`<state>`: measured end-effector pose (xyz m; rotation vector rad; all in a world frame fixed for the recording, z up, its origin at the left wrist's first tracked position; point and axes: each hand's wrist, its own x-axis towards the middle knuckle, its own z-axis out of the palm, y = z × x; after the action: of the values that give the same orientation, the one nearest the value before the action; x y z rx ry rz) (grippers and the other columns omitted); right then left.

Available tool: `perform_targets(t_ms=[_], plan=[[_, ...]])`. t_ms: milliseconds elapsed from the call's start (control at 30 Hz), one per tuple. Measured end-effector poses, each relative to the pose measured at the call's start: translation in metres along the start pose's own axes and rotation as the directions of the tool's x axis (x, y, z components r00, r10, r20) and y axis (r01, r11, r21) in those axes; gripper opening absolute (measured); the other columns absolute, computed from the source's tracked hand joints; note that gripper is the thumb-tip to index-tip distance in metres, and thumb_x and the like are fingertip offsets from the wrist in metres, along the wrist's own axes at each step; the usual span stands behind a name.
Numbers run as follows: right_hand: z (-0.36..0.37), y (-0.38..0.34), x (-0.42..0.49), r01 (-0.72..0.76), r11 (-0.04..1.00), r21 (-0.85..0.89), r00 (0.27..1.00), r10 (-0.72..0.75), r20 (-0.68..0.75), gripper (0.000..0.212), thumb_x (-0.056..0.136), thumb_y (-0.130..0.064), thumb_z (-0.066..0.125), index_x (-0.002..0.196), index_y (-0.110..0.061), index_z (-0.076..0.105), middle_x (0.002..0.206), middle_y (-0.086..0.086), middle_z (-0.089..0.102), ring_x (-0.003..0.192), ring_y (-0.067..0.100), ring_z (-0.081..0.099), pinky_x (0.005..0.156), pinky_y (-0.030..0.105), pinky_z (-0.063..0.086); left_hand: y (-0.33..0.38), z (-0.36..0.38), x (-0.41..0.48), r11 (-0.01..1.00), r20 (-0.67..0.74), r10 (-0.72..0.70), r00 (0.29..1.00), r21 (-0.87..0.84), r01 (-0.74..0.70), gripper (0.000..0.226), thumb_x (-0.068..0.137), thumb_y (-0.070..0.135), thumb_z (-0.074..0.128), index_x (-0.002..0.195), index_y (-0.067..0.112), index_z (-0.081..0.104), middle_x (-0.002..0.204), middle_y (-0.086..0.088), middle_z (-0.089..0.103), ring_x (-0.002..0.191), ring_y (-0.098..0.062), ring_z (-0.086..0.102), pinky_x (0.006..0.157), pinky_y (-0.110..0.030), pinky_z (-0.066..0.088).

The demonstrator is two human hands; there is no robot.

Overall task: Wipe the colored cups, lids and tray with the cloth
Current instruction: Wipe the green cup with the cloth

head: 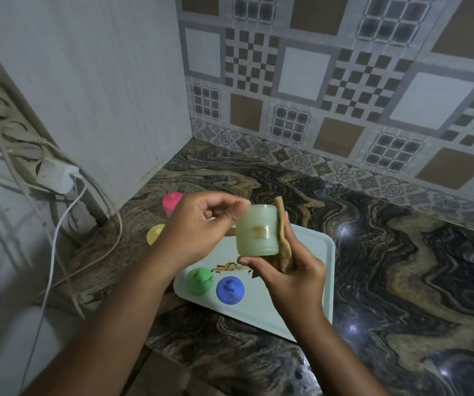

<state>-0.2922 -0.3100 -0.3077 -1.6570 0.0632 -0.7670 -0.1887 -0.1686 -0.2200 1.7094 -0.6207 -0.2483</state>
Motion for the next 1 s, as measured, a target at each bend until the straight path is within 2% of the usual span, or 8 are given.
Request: perform_targets(t_ms=[167, 300, 433, 533, 600, 767, 867, 1000], plan=[[-0.002, -0.006, 0.010, -0.006, 0.998, -0.067, 1.000, 0.007, 0.012, 0.093, 0.065, -0.009, 0.092, 0.146, -0.007, 0.047, 0.123, -0.024, 0.068, 0.073, -0.006, 0.060, 0.069, 0.031, 0.063, 0.003, -0.004, 0.006, 0.976, 0.038, -0.125, 0.991, -0.177, 0.130, 0.004, 0.076, 0.024, 0.073, 0.079, 0.026, 0.075, 0.079, 0.005, 0.075, 0.079, -0.007, 0.071, 0.067, -0.026, 0.058], [0.000, -0.004, 0.012, 0.127, 0.951, -0.282, 0.992, -0.126, 0.019, 0.092, 0.066, -0.024, 0.093, 0.141, 0.003, 0.047, 0.117, 0.006, 0.074, 0.088, -0.009, 0.058, 0.073, 0.023, 0.059, 0.013, 0.000, 0.007, 0.965, 0.026, 0.090, 0.996, 0.243, -0.093, 0.007, 0.082, 0.025, 0.078, 0.078, 0.030, 0.075, 0.078, 0.015, 0.073, 0.074, 0.000, 0.066, 0.070, -0.015, 0.049], [-0.005, -0.003, 0.007, 0.126, 0.978, -0.167, 0.990, -0.135, -0.038, 0.090, 0.066, -0.017, 0.092, 0.142, 0.004, 0.048, 0.117, -0.022, 0.069, 0.071, 0.011, 0.072, 0.064, 0.038, 0.063, 0.017, 0.000, 0.003, 0.990, 0.031, 0.070, 0.997, 0.119, -0.073, 0.024, 0.082, 0.044, 0.071, 0.100, 0.030, 0.077, 0.097, 0.014, 0.076, 0.090, -0.003, 0.070, 0.082, -0.023, 0.054], [-0.006, -0.004, 0.008, 0.061, 0.995, -0.077, 0.997, -0.064, -0.034, 0.089, 0.067, -0.013, 0.091, 0.143, 0.005, 0.049, 0.118, -0.043, 0.060, 0.067, 0.010, 0.064, 0.061, 0.045, 0.063, 0.012, -0.004, 0.003, 0.994, 0.078, -0.040, 0.996, -0.094, 0.047, 0.018, 0.081, 0.031, 0.069, 0.096, 0.027, 0.078, 0.099, 0.007, 0.077, 0.094, -0.010, 0.072, 0.079, -0.032, 0.059], [-0.004, -0.005, 0.010, 0.052, 0.995, -0.086, 0.999, -0.052, 0.001, 0.088, 0.071, -0.023, 0.091, 0.144, 0.002, 0.049, 0.117, -0.032, 0.067, 0.067, 0.011, 0.067, 0.062, 0.042, 0.063, 0.014, -0.003, 0.002, 0.989, 0.035, -0.057, 0.998, -0.132, 0.061, 0.009, 0.078, 0.025, 0.072, 0.081, 0.031, 0.077, 0.086, 0.008, 0.077, 0.082, -0.006, 0.071, 0.071, -0.026, 0.057], [-0.004, -0.010, 0.010, 0.130, 0.943, -0.307, 0.990, -0.140, -0.011, 0.088, 0.069, -0.023, 0.090, 0.139, 0.011, 0.047, 0.116, 0.013, 0.073, 0.098, -0.015, 0.057, 0.084, 0.010, 0.052, 0.022, 0.008, -0.003, 0.935, -0.025, 0.167, 0.986, 0.323, -0.150, 0.008, 0.083, 0.027, 0.078, 0.080, 0.033, 0.074, 0.080, 0.019, 0.071, 0.079, -0.004, 0.065, 0.072, -0.017, 0.050], [-0.004, -0.001, 0.001, 0.085, 0.976, -0.198, 0.995, -0.093, -0.028, 0.091, 0.065, -0.014, 0.092, 0.141, 0.008, 0.046, 0.114, -0.014, 0.072, 0.084, -0.014, 0.062, 0.074, 0.015, 0.056, 0.023, 0.010, -0.007, 0.970, -0.038, 0.122, 0.992, 0.215, -0.111, 0.019, 0.083, 0.041, 0.074, 0.099, 0.032, 0.077, 0.090, 0.018, 0.074, 0.087, -0.001, 0.068, 0.078, -0.020, 0.054], [-0.008, -0.008, 0.005, 0.014, 0.999, -0.032, 0.999, -0.016, -0.045, 0.089, 0.067, -0.017, 0.092, 0.142, 0.005, 0.048, 0.127, -0.039, 0.059, 0.074, 0.005, 0.068, 0.067, 0.032, 0.063, 0.016, -0.002, -0.003, 0.997, 0.056, -0.056, 0.997, -0.050, 0.059, 0.018, 0.084, 0.037, 0.069, 0.099, 0.035, 0.078, 0.099, -0.004, 0.077, 0.094, -0.030, 0.070, 0.086, -0.061, 0.055]])
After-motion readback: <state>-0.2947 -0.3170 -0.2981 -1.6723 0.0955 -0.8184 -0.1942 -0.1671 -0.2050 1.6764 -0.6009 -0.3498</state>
